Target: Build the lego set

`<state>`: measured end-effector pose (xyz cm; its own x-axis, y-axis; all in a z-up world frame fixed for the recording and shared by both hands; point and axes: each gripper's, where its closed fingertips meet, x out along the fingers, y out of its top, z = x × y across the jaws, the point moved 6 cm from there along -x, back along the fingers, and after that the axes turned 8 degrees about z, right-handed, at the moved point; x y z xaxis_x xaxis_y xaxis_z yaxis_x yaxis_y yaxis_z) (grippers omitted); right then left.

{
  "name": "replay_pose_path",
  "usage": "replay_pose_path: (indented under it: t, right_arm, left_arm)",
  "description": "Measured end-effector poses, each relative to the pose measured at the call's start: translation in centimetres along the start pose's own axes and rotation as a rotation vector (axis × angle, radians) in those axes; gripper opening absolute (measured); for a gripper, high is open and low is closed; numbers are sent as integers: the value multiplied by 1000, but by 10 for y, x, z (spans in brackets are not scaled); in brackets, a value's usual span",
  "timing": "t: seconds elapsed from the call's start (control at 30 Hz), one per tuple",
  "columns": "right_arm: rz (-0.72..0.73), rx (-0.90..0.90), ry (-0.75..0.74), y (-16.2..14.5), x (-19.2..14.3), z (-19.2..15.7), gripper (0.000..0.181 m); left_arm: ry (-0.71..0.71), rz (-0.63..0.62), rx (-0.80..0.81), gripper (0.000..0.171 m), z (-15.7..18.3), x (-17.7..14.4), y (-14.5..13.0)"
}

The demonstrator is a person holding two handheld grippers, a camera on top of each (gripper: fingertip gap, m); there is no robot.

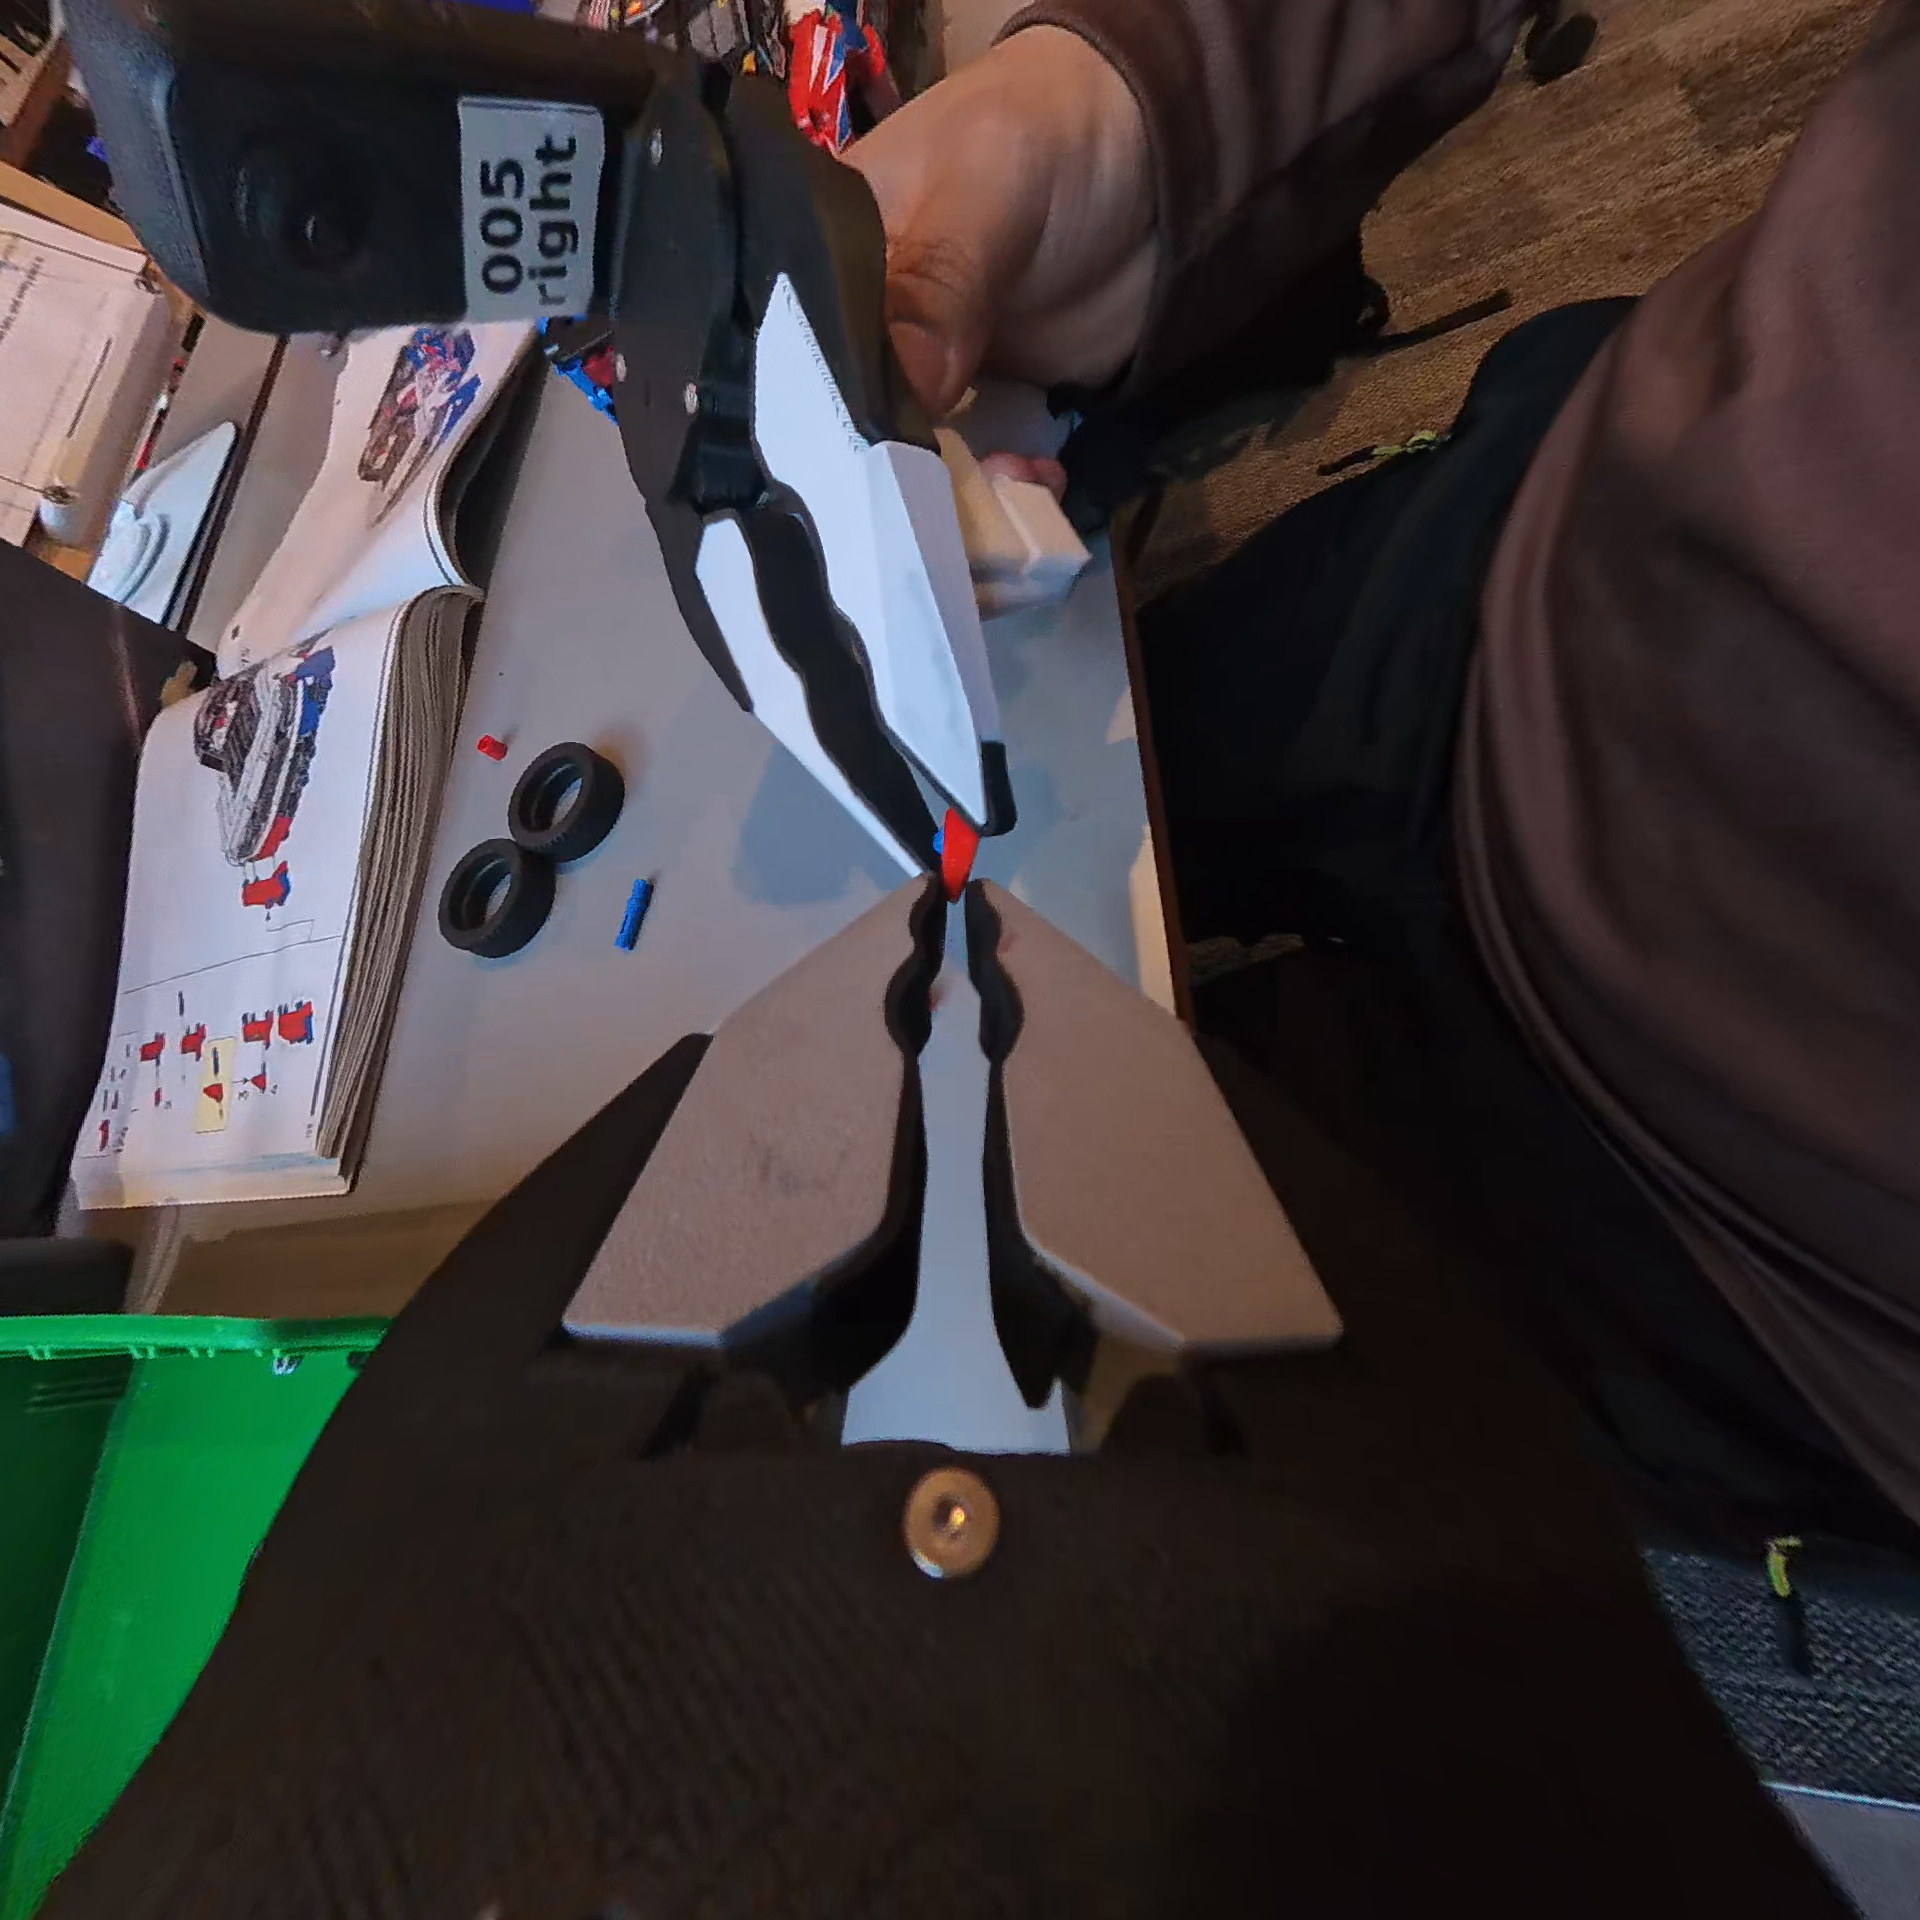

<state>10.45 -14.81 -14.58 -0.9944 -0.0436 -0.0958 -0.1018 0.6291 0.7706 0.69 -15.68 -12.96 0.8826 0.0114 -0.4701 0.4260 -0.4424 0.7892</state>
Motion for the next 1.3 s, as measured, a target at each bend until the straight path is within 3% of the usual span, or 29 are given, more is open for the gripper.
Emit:
replay_pose_path:
  t: [0.13, 0.23, 0.4, 0.53, 0.73, 0.83, 1.17, 1.3]
  right_arm:
    - [8, -1, -38, 1, -1, 4, 15]
    - [-12, -94, -167, 4, -9, 11, 20]
    - [-156, -444, -405, 4, -23, 5, 37]
    - [-241, -724, -533, 7, -13, -7, 18]
    - [-360, -831, -570, -3, 5, -4, 17]
    - [-362, -840, -569, -4, 5, -4, 6]
    - [-372, -842, -631, -7, 2, 3, 6]
    - [-263, -697, -650, -1, -13, 12, 6]
  left_arm:
    - [-33, 4, -55, 0, -2, 0, -2]
    - [-76, -27, -251, 0, -10, 5, -8]
    - [-147, -70, -588, 0, -21, 10, -23]
    - [-188, -74, -704, 0, -23, 12, -29]
    - [-197, -114, -662, 0, -20, 17, -27]
    - [-186, -118, -639, 0, -21, 16, -24]
    - [-191, -150, -646, 0, -22, 19, -27]
    - [-72, -183, -432, 17, -37, 3, -20]
